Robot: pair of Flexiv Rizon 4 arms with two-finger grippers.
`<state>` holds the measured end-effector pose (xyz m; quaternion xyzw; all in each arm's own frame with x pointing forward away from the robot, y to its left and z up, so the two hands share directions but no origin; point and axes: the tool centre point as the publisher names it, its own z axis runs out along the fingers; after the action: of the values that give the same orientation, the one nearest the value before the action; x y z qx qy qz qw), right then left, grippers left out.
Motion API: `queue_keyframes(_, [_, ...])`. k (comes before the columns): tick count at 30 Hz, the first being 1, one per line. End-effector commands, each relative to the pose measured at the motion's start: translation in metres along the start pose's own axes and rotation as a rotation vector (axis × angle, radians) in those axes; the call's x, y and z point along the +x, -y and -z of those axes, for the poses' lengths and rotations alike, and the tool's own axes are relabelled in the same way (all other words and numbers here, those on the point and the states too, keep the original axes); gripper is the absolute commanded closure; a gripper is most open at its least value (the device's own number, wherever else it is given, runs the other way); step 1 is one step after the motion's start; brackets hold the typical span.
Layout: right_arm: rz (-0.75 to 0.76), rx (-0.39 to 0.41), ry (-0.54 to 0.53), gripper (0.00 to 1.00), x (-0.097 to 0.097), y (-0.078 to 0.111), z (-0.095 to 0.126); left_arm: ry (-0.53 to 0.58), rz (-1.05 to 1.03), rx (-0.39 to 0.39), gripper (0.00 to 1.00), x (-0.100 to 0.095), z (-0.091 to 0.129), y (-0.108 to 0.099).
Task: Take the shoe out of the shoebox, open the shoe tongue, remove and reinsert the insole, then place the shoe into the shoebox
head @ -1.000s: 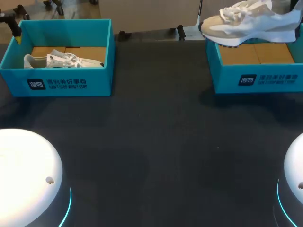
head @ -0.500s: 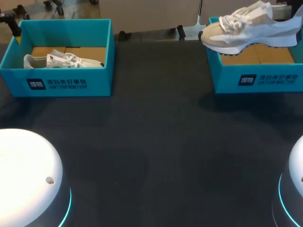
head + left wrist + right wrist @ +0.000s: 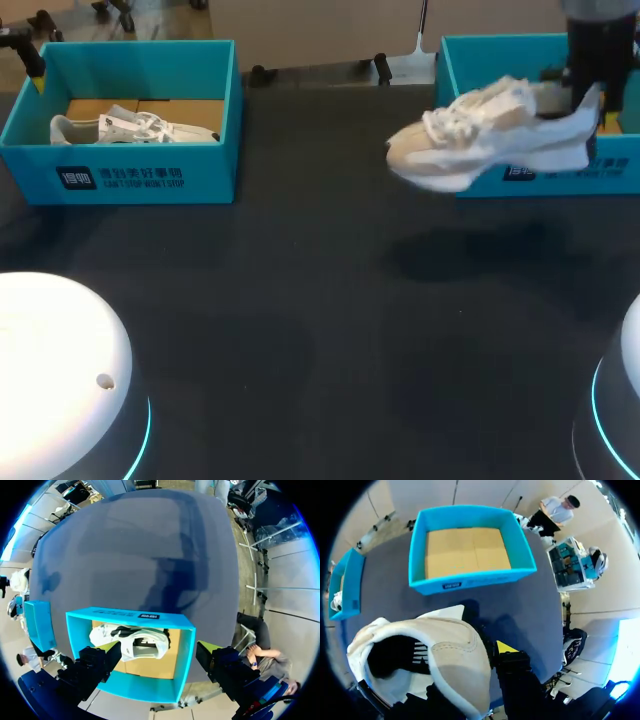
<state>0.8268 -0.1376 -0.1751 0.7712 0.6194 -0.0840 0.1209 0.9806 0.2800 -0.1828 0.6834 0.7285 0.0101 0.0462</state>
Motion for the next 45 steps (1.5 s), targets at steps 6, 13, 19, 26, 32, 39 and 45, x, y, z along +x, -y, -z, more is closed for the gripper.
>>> queue_keyframes(6, [-0.010, -0.044, -0.060, 1.00, 0.034, 0.054, -0.005, -0.002, -0.001, -0.002, 0.00, 0.000, 0.000, 0.001])
queue_keyframes(13, [-0.010, -0.044, -0.060, 1.00, 0.034, 0.054, -0.005, -0.002, -0.001, -0.002, 0.00, 0.000, 0.000, 0.001])
queue_keyframes(19, [-0.010, -0.044, -0.060, 1.00, 0.034, 0.054, -0.005, -0.002, -0.001, -0.002, 0.00, 0.000, 0.000, 0.001])
queue_keyframes(26, [0.087, -0.070, 0.006, 1.00, 0.081, 0.091, -0.005, -0.002, -0.001, -0.002, 0.00, 0.000, 0.000, 0.001])
queue_keyframes(32, [0.142, -0.069, 0.002, 1.00, 0.116, 0.121, -0.007, -0.002, -0.001, -0.002, 0.00, 0.000, 0.000, 0.001])
queue_keyframes(39, [0.129, -0.066, -0.042, 1.00, 0.128, 0.150, -0.004, -0.002, -0.001, -0.002, 0.00, 0.000, 0.000, 0.001])
queue_keyframes(45, [0.119, -0.040, -0.094, 1.00, 0.129, 0.157, -0.007, -0.002, -0.001, -0.002, 0.00, 0.000, 0.000, 0.001])
